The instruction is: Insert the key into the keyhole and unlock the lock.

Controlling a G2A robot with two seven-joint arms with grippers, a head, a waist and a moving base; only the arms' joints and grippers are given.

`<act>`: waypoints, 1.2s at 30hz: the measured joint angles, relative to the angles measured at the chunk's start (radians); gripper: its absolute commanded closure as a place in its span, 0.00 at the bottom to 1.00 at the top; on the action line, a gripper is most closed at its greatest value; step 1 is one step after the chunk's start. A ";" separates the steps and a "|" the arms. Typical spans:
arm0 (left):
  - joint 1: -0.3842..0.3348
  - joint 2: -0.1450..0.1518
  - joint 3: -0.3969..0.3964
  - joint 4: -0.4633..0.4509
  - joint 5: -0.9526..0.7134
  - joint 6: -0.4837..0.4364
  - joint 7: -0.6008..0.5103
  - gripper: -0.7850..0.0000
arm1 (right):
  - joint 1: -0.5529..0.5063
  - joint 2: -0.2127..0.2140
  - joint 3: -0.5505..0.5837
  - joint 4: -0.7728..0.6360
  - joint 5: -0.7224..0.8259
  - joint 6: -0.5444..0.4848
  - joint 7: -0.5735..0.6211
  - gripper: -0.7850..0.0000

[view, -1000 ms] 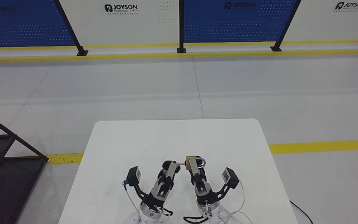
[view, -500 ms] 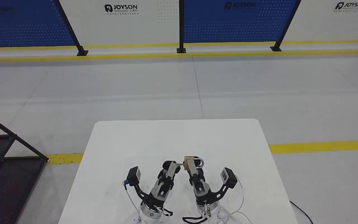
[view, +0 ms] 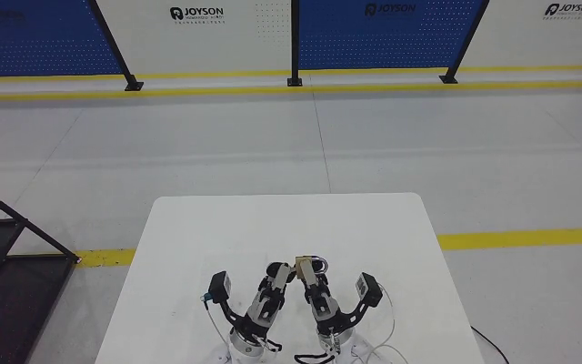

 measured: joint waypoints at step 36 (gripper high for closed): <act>0.032 0.019 -0.096 0.003 0.038 -0.083 -0.073 0.77 | -0.022 0.006 0.054 -0.030 0.069 0.001 0.145 1.00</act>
